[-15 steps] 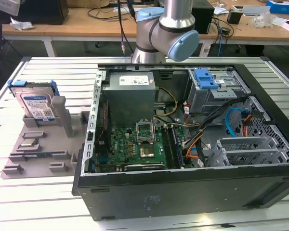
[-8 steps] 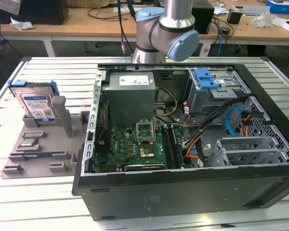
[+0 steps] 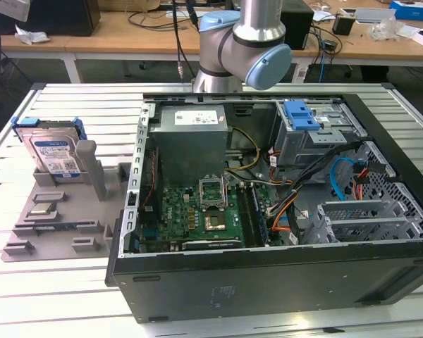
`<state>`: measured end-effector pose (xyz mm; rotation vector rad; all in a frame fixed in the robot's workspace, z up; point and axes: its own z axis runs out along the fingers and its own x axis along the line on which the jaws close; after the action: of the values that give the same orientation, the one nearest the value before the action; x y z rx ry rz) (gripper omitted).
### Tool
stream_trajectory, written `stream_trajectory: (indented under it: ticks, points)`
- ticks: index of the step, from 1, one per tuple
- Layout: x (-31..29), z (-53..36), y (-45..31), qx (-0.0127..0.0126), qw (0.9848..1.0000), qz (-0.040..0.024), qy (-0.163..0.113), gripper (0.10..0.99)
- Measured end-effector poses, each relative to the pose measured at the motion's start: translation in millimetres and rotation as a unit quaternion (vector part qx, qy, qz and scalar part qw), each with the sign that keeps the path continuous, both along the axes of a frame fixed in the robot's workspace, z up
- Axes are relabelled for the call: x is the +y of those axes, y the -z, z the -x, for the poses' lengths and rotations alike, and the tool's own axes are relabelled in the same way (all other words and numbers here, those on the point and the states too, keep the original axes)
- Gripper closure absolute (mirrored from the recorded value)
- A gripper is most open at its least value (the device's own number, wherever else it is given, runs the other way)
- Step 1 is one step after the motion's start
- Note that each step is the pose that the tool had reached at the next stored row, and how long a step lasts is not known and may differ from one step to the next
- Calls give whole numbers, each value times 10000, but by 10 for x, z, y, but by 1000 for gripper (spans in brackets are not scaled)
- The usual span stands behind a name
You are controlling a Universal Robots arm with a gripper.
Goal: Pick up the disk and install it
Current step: 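Pick up the disk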
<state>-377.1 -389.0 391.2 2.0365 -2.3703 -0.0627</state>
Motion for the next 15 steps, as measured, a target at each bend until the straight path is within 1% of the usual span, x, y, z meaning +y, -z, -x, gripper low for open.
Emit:
stream_trajectory:
  ticks: [2,3,7,12,14,15]
  points:
    - [0,0,0,0,10000,0,0,851]
    - [0,0,0,0,10000,0,0,851]
    - [0,0,0,0,10000,0,-1,604]
    - [0,0,0,0,10000,0,-2,604]
    - [21,0,0,0,10000,0,-1,604]
    - [42,0,0,0,10000,0,-2,604]
